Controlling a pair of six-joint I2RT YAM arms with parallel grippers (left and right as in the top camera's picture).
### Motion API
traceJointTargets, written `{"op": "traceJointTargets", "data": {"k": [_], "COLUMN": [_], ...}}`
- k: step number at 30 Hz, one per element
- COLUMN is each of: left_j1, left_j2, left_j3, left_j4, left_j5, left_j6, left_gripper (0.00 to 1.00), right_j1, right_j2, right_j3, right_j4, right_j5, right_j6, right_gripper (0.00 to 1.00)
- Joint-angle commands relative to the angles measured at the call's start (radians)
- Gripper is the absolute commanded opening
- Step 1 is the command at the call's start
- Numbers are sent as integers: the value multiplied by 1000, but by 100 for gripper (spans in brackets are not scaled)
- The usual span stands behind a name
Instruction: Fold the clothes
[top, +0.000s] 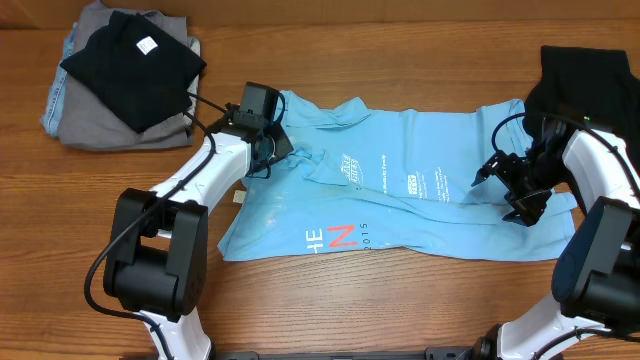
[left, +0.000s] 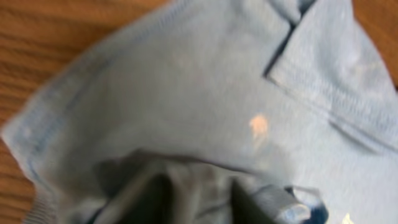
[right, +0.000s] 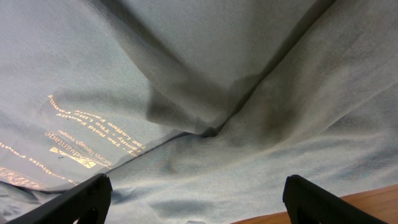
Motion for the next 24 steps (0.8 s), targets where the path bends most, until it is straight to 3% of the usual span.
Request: {"op": "traceJointTargets", "data": {"k": [1, 2, 9, 21, 24], "left_j1": [1, 1, 14, -12, -22], "left_j2": [11, 11, 7, -20, -20], "left_j3": [-1, -1, 42, 311, 329], "left_j4": [21, 34, 31, -143, -165], "left_j5": [-67, -69, -80, 62, 100], "left_j6": [10, 13, 64, 197, 197], "left_gripper": [80, 90, 91, 90, 81], "right_j1": [4, 4, 4, 16, 25], "right_j2": [-12, -12, -12, -12, -12], "right_j3": [-5, -5, -5, -6, -6], "right_j4": [0, 0, 0, 49, 53], "right_j5": [10, 10, 10, -2, -2], "right_j6": [-3, -3, 1, 35, 35], "right_gripper": [92, 92, 92, 92, 92]}}
